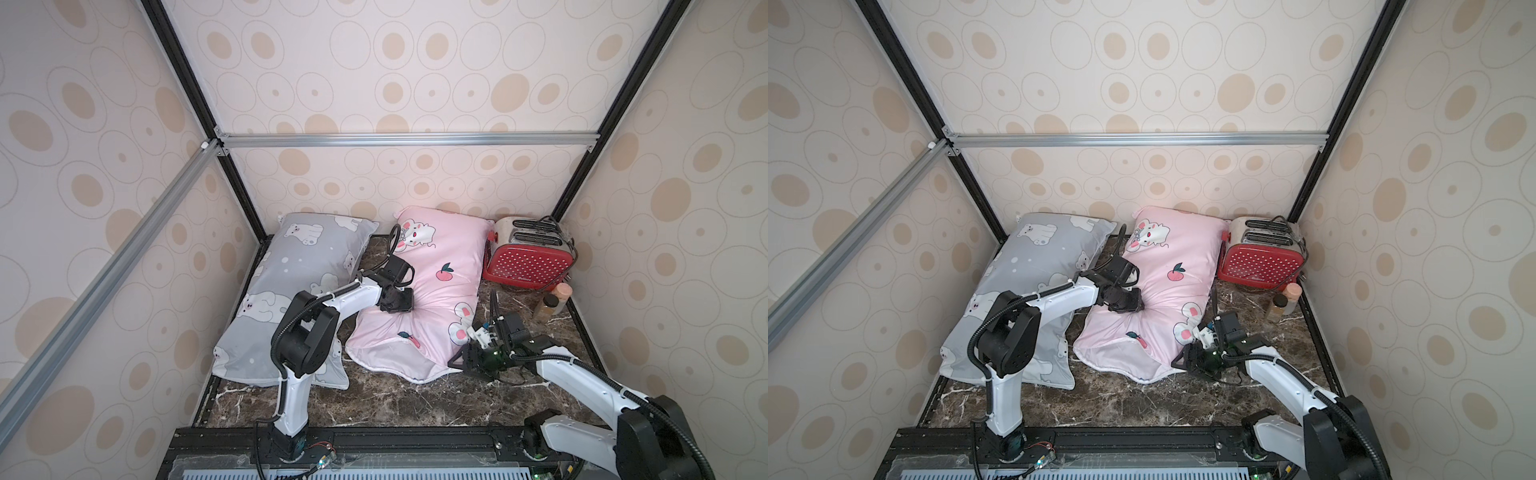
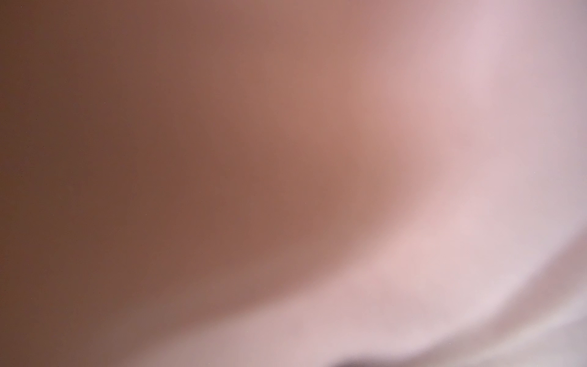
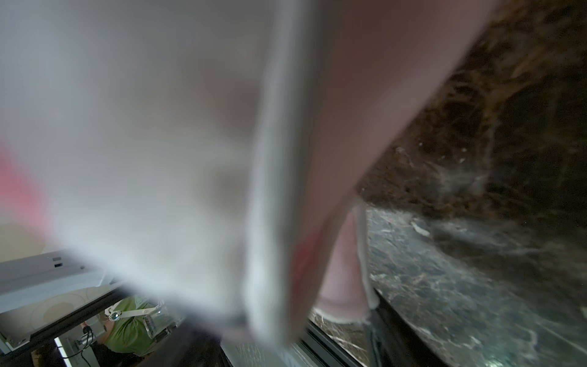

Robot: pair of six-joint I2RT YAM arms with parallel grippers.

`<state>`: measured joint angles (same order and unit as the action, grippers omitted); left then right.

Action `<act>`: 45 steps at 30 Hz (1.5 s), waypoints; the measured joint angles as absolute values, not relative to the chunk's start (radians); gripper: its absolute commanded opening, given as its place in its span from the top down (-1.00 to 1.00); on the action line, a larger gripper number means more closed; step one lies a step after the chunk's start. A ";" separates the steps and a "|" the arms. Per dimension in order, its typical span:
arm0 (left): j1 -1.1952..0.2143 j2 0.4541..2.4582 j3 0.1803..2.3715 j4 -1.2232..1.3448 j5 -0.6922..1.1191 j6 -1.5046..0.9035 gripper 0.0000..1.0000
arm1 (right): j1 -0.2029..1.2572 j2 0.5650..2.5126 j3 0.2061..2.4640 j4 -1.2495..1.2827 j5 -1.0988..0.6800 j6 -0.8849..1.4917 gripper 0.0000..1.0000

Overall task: Zip up pillowcases
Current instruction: Pick up the pillowcase from the center of the board.

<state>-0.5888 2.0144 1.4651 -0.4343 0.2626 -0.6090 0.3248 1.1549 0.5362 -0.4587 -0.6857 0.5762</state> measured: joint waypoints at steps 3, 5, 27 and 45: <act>-0.589 2.014 1.465 -0.434 0.263 -0.609 0.38 | 0.325 1.189 0.536 -0.444 -0.652 0.562 -0.85; -0.589 2.014 1.465 -0.435 0.263 -0.609 0.39 | 0.324 1.200 0.536 -0.437 -0.628 0.554 -0.87; -0.587 2.022 1.489 -0.461 0.264 -0.611 0.08 | 0.318 1.108 0.482 -0.333 -0.757 0.646 0.63; -0.588 1.673 1.525 -0.694 0.009 -0.499 -0.87 | 0.300 0.964 0.497 -0.427 -0.769 0.760 1.00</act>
<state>-0.5877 1.6730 1.5249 -0.6945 0.0093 -0.4988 0.2996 0.9638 0.4969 -0.4267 -0.7692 0.7597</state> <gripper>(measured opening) 0.959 0.063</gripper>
